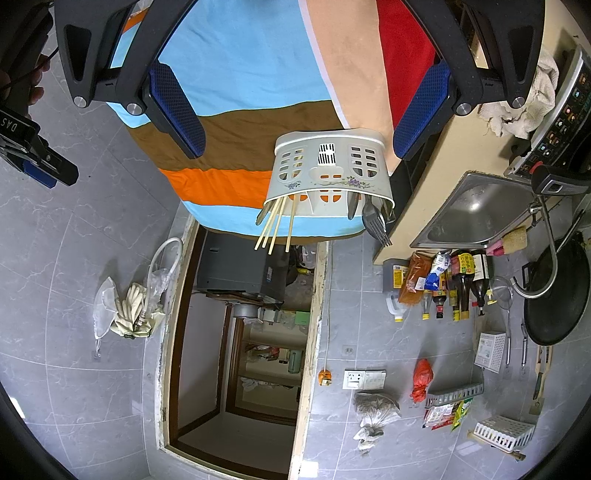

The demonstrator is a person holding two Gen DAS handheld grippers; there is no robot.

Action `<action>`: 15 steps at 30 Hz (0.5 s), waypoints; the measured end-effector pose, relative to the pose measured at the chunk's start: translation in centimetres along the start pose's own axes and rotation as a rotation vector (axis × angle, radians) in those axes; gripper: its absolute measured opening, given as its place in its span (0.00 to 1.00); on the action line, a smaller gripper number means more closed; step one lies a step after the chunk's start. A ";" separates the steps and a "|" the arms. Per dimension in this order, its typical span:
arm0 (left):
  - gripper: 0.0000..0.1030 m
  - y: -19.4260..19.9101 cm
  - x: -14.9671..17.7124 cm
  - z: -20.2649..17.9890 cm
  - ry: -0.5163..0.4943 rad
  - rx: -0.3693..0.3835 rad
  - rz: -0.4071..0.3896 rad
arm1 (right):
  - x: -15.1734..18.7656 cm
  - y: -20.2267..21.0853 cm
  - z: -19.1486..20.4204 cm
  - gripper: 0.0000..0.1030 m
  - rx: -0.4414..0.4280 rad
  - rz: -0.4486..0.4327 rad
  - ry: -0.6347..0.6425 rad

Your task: Organize utensils

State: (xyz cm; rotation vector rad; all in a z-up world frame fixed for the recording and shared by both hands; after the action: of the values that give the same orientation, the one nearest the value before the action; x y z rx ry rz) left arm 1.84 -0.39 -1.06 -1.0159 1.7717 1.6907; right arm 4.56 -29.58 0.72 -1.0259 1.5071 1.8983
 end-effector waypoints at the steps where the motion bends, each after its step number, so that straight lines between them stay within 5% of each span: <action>1: 0.99 0.0 0.0 0.0 0.000 0.000 0.000 | 0.0 0.0 0.0 0.98 0.000 0.000 0.000; 15: 0.99 0.2 0.0 0.1 -0.002 0.001 -0.005 | -0.1 0.0 0.0 0.98 -0.001 0.000 0.001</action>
State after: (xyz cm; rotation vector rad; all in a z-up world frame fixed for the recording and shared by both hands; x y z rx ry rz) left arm 1.68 -0.34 -0.90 -1.0172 1.7678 1.6868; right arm 4.65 -29.61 0.77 -1.0267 1.5071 1.8987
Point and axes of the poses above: each gripper's, at about its wrist camera, not at the fingertips, and y roughly against the way its jaws point, z to its left, x to its underside, the point moved 2 cm from there along -y, roughly the way its jaws point, and after that the axes turned 13 degrees about z, right-handed, at the moved point
